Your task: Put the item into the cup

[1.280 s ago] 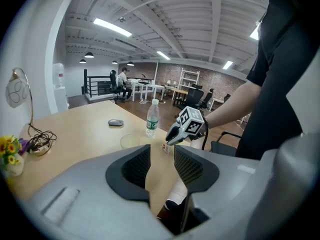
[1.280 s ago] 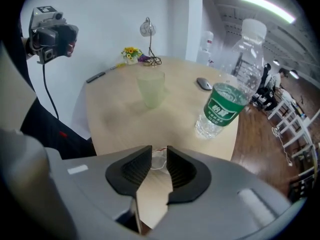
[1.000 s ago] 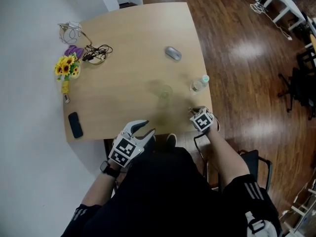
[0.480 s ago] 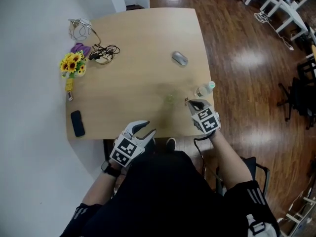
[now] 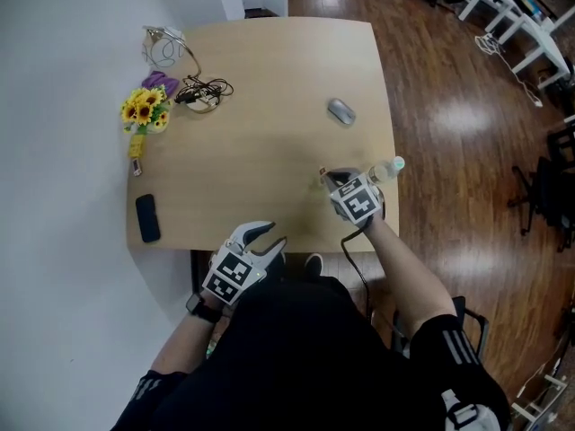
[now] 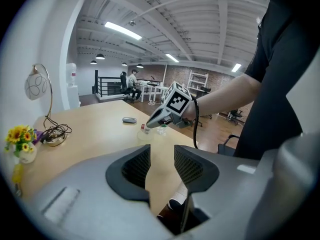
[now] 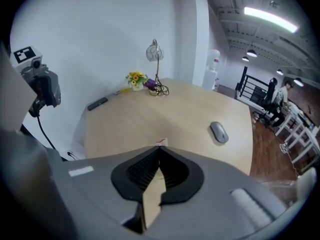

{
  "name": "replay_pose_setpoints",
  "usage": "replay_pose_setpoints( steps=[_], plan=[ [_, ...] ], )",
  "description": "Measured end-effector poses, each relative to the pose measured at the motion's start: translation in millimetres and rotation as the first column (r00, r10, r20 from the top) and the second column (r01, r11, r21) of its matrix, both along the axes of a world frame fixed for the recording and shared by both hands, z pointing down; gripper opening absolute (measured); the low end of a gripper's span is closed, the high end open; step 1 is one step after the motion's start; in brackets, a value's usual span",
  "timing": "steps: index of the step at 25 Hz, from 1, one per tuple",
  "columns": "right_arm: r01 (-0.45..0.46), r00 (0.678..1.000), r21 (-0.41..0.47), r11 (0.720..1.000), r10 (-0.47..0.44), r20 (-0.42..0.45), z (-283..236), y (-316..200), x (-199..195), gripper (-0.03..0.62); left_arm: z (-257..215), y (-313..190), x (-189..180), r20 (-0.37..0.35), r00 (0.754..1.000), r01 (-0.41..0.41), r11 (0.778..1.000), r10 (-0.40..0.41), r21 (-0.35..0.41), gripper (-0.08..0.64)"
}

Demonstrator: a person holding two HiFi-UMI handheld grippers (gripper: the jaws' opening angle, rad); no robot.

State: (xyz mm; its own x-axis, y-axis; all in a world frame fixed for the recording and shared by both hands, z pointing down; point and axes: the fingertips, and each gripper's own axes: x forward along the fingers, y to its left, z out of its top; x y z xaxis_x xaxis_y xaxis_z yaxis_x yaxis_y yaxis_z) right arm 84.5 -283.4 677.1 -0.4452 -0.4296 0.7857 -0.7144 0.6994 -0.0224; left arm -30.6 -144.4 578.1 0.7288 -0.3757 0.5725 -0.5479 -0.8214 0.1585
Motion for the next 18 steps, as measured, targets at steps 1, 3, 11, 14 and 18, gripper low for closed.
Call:
replay_pose_setpoints(
  steps=[1, 3, 11, 14, 18],
  plan=[
    [-0.002, 1.0, -0.019, 1.0, 0.001, -0.012, 9, 0, 0, 0.009, 1, 0, -3, 0.003, 1.0, 0.006, 1.0, -0.006, -0.002, 0.143],
    [-0.006, 0.999, -0.052, 0.999, 0.005, -0.032, 26, 0, 1, 0.009, 2, 0, -9, 0.007, 1.0, 0.021, 1.0, -0.021, -0.004, 0.143],
    [-0.034, 0.996, -0.118, 0.992, 0.024, -0.082, 60, -12, 1, 0.01, 6, 2, -21, 0.016, 0.999, 0.052, 0.999, -0.052, -0.016, 0.143],
    [-0.022, 0.996, -0.128, 0.992, 0.011, -0.087, 60, -12, -4, 0.02, 6, 4, -19, 0.013, 0.998, 0.056, 0.998, -0.055, -0.017, 0.143],
    [-0.016, 0.998, -0.1, 0.995, 0.01, -0.065, 49, -13, -9, 0.062, 5, 5, -16, 0.011, 0.998, 0.055, 0.998, -0.055, -0.015, 0.143]
  ],
)
